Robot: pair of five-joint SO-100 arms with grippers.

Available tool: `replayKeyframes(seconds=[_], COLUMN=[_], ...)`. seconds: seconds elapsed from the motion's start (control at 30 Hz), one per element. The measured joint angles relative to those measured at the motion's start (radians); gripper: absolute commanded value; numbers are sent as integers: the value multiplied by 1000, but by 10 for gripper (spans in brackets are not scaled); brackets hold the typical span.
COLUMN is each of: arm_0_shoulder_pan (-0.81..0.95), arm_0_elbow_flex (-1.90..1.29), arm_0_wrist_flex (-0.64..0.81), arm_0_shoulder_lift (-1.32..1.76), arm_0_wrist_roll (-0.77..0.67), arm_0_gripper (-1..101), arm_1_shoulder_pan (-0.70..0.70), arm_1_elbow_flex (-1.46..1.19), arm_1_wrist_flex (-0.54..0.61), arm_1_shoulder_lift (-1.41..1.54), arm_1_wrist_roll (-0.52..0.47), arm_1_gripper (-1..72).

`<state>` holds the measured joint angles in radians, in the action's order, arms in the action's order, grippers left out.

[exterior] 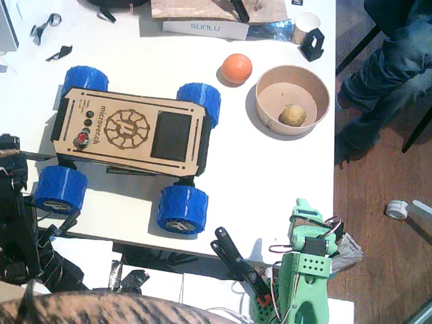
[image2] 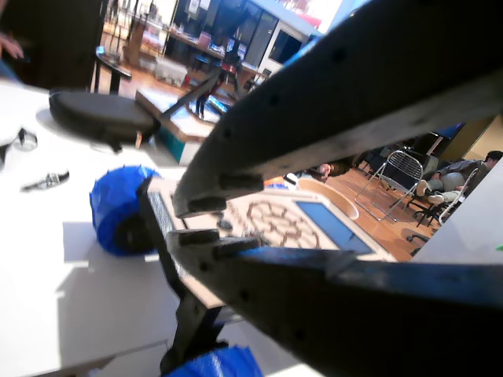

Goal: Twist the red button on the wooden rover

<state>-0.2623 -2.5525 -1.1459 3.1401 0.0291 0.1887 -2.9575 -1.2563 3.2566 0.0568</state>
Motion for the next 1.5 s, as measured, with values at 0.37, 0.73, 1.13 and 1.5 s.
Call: replayKeyframes(seconds=[0.37,0.73,1.13,1.5], arm_0_shoulder_pan=[0,126,344,371], arm_0_elbow_flex=[396,600,729,954], arm_0_wrist_flex=[-94,-172,-193,-264], arm_0_shoulder_lift=[-506,-781,-1060,-1267], arm_0_wrist_roll=[0,0,0,0], arm_0_gripper=[0,0,0,47], arm_1_shoulder_pan=[0,0,0,0], arm_1_elbow_flex=[0,0,0,0], arm_1_wrist_flex=[0,0,0,0], arm_1_shoulder_lift=[0,0,0,0], arm_1_wrist_roll=[0,0,0,0], arm_1_gripper=[204,204,204,204])
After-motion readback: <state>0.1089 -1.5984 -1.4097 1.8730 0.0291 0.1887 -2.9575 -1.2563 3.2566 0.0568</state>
